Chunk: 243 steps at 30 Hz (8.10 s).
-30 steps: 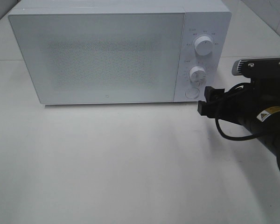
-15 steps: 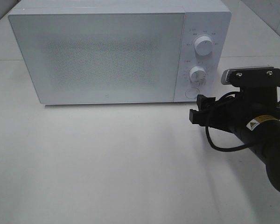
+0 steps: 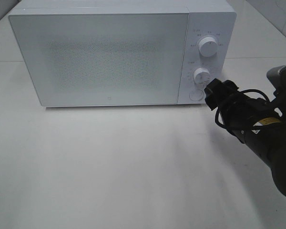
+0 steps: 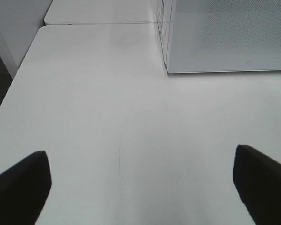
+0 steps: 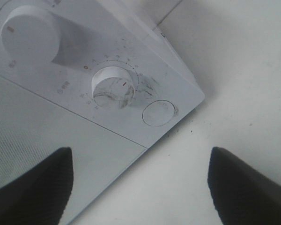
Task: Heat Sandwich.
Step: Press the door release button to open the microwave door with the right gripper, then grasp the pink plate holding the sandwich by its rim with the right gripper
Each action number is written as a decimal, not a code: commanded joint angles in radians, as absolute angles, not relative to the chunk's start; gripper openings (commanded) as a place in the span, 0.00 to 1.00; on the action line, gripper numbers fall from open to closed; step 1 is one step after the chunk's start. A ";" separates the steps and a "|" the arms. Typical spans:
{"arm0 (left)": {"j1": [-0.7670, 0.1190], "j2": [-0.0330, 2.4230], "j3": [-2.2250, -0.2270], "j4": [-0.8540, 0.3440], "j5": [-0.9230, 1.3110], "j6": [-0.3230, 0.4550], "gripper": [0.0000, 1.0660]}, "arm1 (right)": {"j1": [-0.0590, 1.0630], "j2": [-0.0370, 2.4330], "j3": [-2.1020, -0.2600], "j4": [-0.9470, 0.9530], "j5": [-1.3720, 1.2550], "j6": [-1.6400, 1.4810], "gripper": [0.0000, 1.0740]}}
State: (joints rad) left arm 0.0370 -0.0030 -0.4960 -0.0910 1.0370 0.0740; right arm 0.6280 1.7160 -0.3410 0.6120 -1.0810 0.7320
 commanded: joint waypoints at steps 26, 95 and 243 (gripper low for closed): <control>0.038 -0.031 -0.493 -0.093 1.028 0.069 0.95 | 0.630 1.711 -0.341 0.584 -1.058 1.428 0.00; 0.038 -0.031 -0.493 -0.093 1.028 0.069 0.95 | 0.373 2.074 -0.837 0.374 -1.043 1.411 0.00; 0.038 -0.031 -0.493 -0.093 1.028 0.069 0.95 | 0.363 1.444 -0.844 0.056 0.739 -1.204 0.87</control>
State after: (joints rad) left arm 0.0370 -0.0030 -0.4960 -0.0910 1.0370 0.0740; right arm 0.3680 1.4500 -0.8380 0.0520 0.7280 -1.2110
